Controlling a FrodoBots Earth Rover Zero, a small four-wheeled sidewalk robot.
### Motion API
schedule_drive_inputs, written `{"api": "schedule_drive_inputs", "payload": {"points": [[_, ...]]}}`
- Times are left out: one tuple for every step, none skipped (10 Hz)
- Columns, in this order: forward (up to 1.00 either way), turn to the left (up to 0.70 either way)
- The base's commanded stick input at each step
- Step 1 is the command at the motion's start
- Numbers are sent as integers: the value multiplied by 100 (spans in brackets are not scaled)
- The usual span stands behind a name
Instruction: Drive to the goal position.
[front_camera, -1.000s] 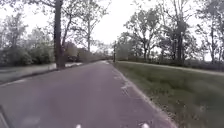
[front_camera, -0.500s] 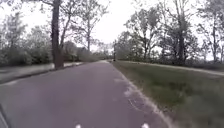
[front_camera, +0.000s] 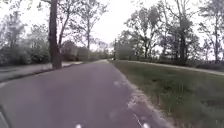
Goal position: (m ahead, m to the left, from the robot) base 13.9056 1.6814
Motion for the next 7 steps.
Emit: {"api": "schedule_drive_inputs", "payload": {"points": [[100, 0], [100, 0], [100, 0], [100, 0], [100, 0], [100, 0], [100, 0]]}}
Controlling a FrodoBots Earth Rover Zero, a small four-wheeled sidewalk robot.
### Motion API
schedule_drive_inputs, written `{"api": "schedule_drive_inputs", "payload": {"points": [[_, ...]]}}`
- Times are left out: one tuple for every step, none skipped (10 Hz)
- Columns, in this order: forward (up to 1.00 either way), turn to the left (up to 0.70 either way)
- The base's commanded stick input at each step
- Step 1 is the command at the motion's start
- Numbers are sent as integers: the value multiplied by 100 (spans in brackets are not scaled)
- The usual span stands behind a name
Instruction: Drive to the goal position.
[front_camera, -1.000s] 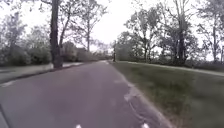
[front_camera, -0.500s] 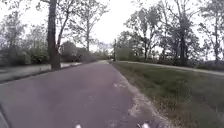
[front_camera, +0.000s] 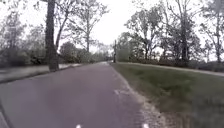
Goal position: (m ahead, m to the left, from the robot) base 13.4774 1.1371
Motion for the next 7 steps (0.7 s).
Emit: {"api": "schedule_drive_inputs", "payload": {"points": [[100, 0], [100, 2], [100, 39], [100, 40], [100, 40], [100, 40], [100, 40]]}}
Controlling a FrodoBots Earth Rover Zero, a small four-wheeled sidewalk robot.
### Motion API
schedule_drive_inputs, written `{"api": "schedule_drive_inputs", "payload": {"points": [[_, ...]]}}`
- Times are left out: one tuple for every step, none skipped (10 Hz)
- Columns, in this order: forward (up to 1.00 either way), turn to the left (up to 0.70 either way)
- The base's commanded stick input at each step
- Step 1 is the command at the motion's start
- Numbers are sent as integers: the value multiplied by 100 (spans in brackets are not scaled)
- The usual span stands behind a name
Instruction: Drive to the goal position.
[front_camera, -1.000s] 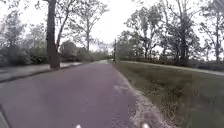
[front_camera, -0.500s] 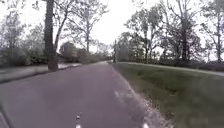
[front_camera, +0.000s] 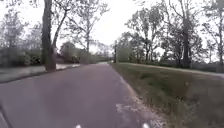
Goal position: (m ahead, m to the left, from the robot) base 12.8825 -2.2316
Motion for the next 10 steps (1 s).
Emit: {"api": "schedule_drive_inputs", "payload": {"points": [[100, 40], [100, 30], [100, 4], [100, 0], [100, 0], [100, 0], [100, 0], [100, 0], [100, 0], [100, -19]]}}
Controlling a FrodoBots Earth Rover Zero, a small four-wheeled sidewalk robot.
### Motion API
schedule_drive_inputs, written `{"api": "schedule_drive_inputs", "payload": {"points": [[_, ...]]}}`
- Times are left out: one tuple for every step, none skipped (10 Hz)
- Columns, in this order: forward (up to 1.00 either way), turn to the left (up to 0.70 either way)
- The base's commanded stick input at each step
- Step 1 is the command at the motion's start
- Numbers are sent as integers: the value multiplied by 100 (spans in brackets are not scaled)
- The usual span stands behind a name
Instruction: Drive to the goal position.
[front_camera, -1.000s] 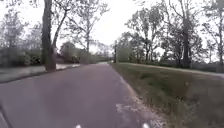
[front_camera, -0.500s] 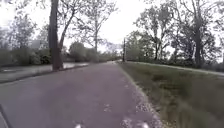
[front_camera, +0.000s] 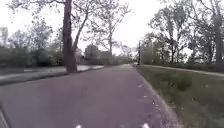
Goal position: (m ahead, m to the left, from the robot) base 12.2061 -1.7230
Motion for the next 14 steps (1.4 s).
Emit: {"api": "schedule_drive_inputs", "payload": {"points": [[100, -40], [100, -40], [100, -40], [100, -40], [100, -40], [100, -40], [100, -40], [100, -40], [100, -12], [100, 0], [100, 0], [100, 0], [100, 0], [100, 0]]}}
